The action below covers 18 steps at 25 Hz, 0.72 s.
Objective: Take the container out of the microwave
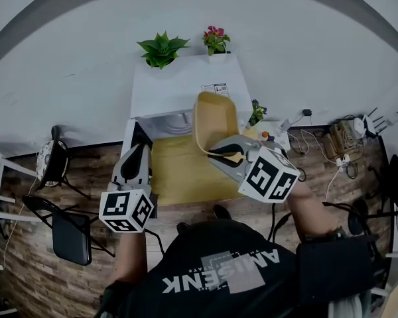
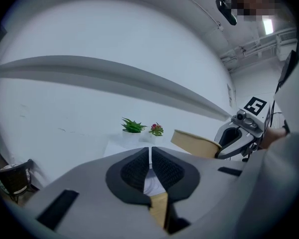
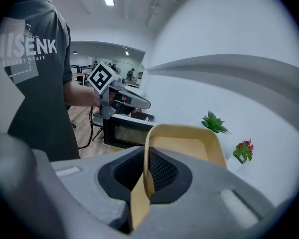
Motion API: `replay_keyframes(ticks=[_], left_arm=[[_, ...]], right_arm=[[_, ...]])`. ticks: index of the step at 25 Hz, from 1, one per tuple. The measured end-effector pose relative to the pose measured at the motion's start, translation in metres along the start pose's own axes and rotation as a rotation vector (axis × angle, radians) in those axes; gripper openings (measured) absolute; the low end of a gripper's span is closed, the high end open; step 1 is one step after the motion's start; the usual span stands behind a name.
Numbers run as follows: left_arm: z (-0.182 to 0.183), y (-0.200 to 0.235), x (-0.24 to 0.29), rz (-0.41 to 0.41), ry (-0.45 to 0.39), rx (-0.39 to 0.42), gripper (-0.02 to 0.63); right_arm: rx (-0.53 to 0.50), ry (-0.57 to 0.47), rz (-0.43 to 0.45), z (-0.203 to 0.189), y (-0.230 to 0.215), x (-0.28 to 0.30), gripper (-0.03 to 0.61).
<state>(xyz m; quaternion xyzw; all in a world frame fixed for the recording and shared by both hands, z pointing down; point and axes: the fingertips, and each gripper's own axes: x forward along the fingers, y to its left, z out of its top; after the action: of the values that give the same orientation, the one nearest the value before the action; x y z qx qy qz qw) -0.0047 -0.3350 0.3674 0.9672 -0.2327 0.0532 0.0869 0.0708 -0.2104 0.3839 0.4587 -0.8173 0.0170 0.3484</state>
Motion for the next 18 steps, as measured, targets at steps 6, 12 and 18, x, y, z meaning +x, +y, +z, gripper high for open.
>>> replay_keyframes(ticks=[6,12,18], left_arm=[[0.007,-0.008,0.000,-0.012,-0.013,-0.043,0.002],[0.017,-0.004,-0.005,0.033,-0.044,-0.023,0.002],[0.021,0.002,-0.006,0.081,-0.059,-0.022,0.001]], right_arm=[[-0.018,-0.006,-0.010,-0.002,-0.008,-0.007,0.025],[-0.044,-0.010,0.007,-0.001,-0.012,-0.007,0.025],[-0.065,-0.019,0.024,0.001,-0.015,-0.007,0.023]])
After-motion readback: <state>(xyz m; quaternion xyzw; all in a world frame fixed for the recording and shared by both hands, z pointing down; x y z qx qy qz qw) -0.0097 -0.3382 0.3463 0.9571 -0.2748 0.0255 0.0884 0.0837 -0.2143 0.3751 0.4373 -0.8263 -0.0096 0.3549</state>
